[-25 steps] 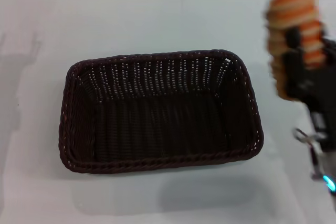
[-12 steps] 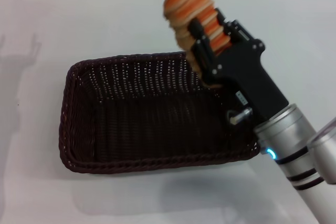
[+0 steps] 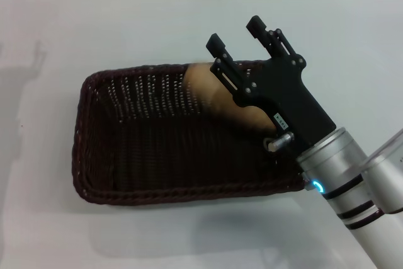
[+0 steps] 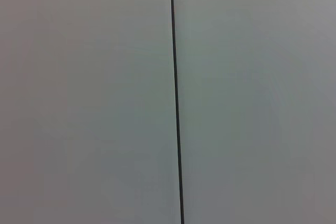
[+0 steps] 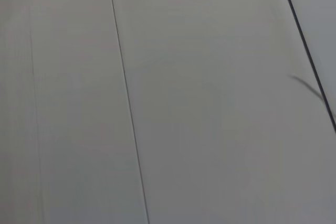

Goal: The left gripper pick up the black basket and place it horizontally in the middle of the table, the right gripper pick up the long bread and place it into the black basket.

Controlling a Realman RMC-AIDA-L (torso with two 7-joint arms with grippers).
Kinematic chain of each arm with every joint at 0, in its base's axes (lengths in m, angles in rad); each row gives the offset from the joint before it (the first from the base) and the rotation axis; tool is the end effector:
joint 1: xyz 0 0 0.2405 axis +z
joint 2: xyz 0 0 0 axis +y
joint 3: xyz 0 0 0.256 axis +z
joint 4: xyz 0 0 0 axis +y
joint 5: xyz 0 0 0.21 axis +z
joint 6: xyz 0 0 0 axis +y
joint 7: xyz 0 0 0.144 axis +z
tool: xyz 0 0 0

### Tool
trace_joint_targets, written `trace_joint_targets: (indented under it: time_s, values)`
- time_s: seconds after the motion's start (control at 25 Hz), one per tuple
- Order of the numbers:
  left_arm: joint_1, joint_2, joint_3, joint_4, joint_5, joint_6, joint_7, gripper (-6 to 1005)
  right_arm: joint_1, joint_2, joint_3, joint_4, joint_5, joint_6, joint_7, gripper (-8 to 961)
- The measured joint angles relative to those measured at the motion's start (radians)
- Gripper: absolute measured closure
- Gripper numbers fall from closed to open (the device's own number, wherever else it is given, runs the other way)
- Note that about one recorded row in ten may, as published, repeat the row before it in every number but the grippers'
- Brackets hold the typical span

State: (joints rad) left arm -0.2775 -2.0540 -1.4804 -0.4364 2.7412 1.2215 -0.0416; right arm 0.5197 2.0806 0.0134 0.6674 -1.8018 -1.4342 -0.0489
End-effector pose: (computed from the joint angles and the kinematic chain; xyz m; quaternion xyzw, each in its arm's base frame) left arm -0.3258 0.3282 0.0656 -0.5834 -0.1495 -0.3427 0.7210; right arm 0.1749 0.2626 -0.1074 -0.7552 0.1743 0.4954 0.3922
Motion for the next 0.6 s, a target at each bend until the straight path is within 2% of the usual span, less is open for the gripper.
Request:
trace_joint_targets:
  time_s: [0.04, 0.24, 0.36, 0.4, 0.44, 0.48, 0.52, 0.6]
  values:
    - [0.001, 0.000, 0.000, 0.000, 0.000, 0.000, 0.002, 208, 0.002, -0.001, 0.000, 0.000, 0.000, 0.007, 0.006, 278]
    - [0.005, -0.001, -0.001, 0.001, 0.000, 0.000, 0.000, 208, -0.005, -0.001, 0.005, 0.007, -0.001, -0.012, 0.007, 210]
    - [0.008, -0.001, -0.002, -0.001, -0.001, 0.000, -0.002, 208, -0.015, -0.001, 0.011, 0.006, -0.001, -0.031, 0.007, 201]
    - [0.010, -0.001, -0.002, 0.001, -0.004, 0.003, -0.002, 208, -0.046, -0.001, 0.040, 0.000, 0.002, -0.072, 0.003, 198]
    - [0.010, -0.001, -0.002, 0.001, -0.004, 0.003, -0.002, 208, -0.046, -0.001, 0.040, 0.000, 0.002, -0.072, 0.003, 195]
    - [0.012, -0.001, -0.002, 0.003, -0.004, 0.007, -0.002, 208, -0.099, -0.004, 0.102, -0.009, 0.003, -0.124, -0.001, 192]
    - [0.014, -0.001, -0.002, 0.005, -0.003, 0.009, -0.002, 208, -0.099, -0.004, 0.102, -0.009, 0.003, -0.124, -0.001, 189]
    - [0.016, -0.001, -0.002, 0.005, -0.003, 0.010, -0.002, 208, -0.177, -0.017, 0.188, -0.021, 0.002, -0.185, -0.002, 183]
